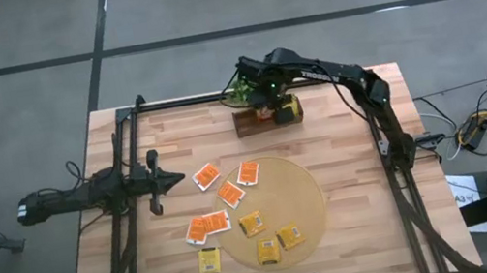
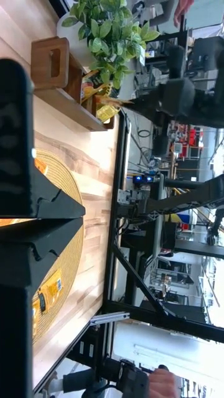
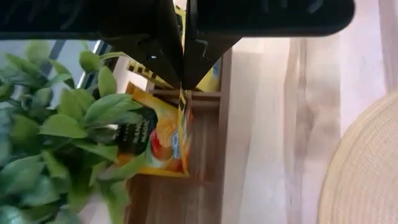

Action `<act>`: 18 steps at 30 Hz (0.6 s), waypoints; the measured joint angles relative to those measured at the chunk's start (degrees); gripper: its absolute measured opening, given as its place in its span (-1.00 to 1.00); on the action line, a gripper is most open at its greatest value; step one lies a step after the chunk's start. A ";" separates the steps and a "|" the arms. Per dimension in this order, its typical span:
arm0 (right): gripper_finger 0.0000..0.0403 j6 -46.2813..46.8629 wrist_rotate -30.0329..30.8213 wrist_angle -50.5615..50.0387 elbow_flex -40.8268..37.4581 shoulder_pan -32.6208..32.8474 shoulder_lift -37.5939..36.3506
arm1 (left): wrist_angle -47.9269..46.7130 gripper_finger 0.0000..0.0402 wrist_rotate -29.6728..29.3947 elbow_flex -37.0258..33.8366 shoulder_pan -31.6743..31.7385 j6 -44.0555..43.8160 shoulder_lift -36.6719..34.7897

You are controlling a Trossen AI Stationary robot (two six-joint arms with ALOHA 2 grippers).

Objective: Pick & Place Tea
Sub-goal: Put the orange tea bag into the middle section of the wooden organizer

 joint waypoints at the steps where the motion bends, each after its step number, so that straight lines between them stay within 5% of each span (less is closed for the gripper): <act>1: -0.96 0.04 0.67 -0.47 0.62 0.02 0.73 | 0.00 -1.00 0.02 -0.01 0.00 0.00 0.00; 18: -0.96 -0.24 1.98 -1.04 0.07 0.02 2.46 | 0.00 -1.00 0.00 -0.02 -0.04 0.00 0.00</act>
